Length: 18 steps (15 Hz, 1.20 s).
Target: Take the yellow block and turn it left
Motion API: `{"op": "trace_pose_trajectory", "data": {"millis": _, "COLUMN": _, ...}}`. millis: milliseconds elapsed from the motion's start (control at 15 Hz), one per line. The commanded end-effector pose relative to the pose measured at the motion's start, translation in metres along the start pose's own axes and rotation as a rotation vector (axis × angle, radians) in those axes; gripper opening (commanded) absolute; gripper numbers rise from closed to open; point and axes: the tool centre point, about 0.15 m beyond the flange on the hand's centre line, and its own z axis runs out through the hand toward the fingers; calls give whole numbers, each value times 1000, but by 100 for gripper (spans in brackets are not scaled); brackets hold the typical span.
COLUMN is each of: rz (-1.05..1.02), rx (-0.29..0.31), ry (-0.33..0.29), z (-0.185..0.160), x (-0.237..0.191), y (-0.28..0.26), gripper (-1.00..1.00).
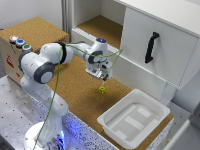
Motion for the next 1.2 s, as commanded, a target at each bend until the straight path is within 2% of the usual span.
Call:
{"op": "trace_pose_trajectory", "data": {"millis": 0, "rz": -39, "rx": 36, "ry": -71, "z": 42, "x": 26, "y": 15, "gripper": 100}}
{"op": "trace_pose_trajectory", "data": {"millis": 533, "rz": -67, "rx": 47, "ry": -39, "z": 60, "x": 30, "y": 12, "gripper": 100}}
{"op": "trace_pose_trajectory", "data": {"millis": 600, "rz": -74, "rx": 41, "ry": -45, "z": 65, "x": 30, "y": 8, "gripper": -100}}
{"op": "trace_pose_trajectory", "data": {"millis": 867, "rz": -83, "rx": 62, "ry": -31, "z": 69, "x": 33, "y": 1, "gripper": -100}}
{"op": "trace_pose_trajectory", "data": {"millis": 1133, "rz": -81, "rx": 46, "ry": -49, "z": 77, "x": 30, "y": 0, "gripper": -100}}
